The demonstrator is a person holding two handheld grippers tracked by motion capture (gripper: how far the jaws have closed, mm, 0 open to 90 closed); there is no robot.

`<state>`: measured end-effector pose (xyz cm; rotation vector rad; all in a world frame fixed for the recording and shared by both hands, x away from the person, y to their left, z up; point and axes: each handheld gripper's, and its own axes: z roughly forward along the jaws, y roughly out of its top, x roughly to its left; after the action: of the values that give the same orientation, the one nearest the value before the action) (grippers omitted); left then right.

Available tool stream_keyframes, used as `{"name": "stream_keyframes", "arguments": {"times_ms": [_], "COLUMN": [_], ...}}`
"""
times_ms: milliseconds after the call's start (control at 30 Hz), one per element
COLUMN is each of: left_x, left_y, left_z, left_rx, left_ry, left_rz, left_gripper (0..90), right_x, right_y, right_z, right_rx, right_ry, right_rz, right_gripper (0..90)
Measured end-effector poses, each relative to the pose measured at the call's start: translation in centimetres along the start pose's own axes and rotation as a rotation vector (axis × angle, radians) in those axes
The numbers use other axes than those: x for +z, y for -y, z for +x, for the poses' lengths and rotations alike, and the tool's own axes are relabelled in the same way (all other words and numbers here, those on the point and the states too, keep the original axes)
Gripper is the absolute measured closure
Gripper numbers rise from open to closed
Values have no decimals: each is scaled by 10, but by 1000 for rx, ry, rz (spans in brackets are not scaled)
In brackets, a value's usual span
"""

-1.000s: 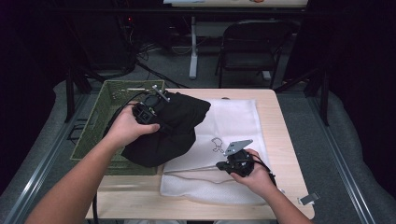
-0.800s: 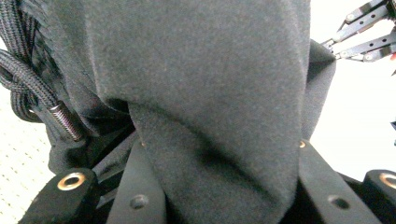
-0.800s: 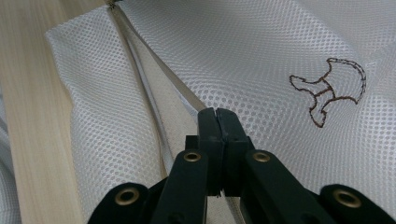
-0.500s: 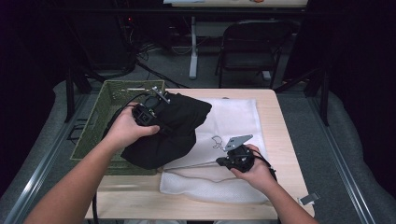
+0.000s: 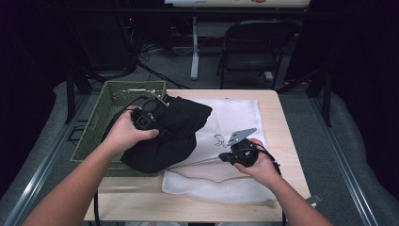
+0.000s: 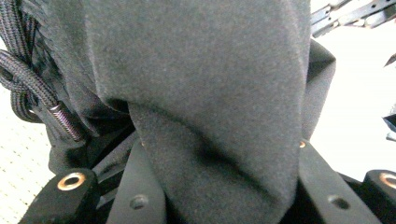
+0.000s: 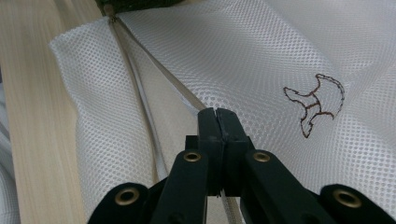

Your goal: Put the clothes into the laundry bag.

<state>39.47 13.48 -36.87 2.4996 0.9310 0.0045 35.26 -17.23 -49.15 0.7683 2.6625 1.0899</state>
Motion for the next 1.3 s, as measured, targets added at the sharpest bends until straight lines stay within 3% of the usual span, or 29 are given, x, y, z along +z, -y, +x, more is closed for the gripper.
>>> {"name": "stream_keyframes", "arguments": {"times_ms": [733,1300], "left_x": [-1,2], "left_y": [10,21], "left_z": [-1,-1], "left_rx": [2,3], "left_ry": [9,21], "left_rz": [-11,-16], "left_gripper": [674,674], "right_x": [-21,-9], "right_y": [-31,-37], "right_z": [-20,-48], "right_rx": [-35,-28], "right_ry": [39,55], "right_rz": [-23,19], "right_gripper": [897,897]}}
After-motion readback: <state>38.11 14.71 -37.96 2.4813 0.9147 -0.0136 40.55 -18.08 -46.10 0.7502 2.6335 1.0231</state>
